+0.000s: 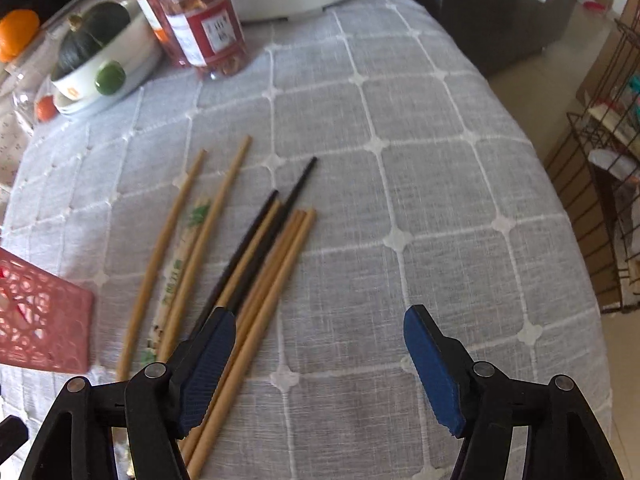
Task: Organize utensils
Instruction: 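Grasp a single wooden chopstick with the right tool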
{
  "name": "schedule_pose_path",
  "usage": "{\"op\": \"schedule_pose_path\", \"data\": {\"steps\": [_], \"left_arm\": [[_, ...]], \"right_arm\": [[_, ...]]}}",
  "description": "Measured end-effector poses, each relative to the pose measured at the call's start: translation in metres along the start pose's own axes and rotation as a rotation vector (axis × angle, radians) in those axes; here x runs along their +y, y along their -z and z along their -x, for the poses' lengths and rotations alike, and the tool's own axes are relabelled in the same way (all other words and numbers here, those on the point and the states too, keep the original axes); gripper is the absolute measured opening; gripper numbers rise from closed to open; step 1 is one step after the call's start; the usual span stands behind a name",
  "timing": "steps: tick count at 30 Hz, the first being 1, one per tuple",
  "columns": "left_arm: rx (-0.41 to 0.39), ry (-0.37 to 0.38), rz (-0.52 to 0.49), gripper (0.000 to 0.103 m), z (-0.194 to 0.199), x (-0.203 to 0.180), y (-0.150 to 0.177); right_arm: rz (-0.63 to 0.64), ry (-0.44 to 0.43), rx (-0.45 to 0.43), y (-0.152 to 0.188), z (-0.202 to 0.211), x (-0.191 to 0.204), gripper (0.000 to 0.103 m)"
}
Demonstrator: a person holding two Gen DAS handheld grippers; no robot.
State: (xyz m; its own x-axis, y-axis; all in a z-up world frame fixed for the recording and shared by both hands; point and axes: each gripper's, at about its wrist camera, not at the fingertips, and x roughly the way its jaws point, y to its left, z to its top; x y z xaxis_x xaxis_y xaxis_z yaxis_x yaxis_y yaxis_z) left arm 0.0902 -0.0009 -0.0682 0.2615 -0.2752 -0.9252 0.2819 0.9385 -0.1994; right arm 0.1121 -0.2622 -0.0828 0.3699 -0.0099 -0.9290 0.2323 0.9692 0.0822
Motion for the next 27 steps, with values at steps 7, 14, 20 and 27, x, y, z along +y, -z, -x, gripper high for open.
{"op": "schedule_pose_path", "data": {"steps": [7, 14, 20, 27], "left_arm": [[0.006, 0.006, -0.028, 0.079, -0.002, -0.009, 0.0], [0.005, -0.011, -0.061, 0.079, -0.003, -0.013, 0.003], [-0.004, -0.015, -0.096, 0.079, 0.0, -0.021, 0.005], [-0.016, 0.006, -0.188, 0.079, 0.009, -0.048, 0.014]], "right_arm": [[-0.021, 0.02, 0.067, -0.004, -0.028, -0.007, 0.074], [0.014, 0.06, 0.073, -0.004, -0.033, 0.004, 0.076], [0.041, 0.113, 0.108, 0.0, -0.037, 0.014, 0.072], [-0.015, 0.042, 0.095, -0.005, -0.031, 0.001, 0.012]]}}
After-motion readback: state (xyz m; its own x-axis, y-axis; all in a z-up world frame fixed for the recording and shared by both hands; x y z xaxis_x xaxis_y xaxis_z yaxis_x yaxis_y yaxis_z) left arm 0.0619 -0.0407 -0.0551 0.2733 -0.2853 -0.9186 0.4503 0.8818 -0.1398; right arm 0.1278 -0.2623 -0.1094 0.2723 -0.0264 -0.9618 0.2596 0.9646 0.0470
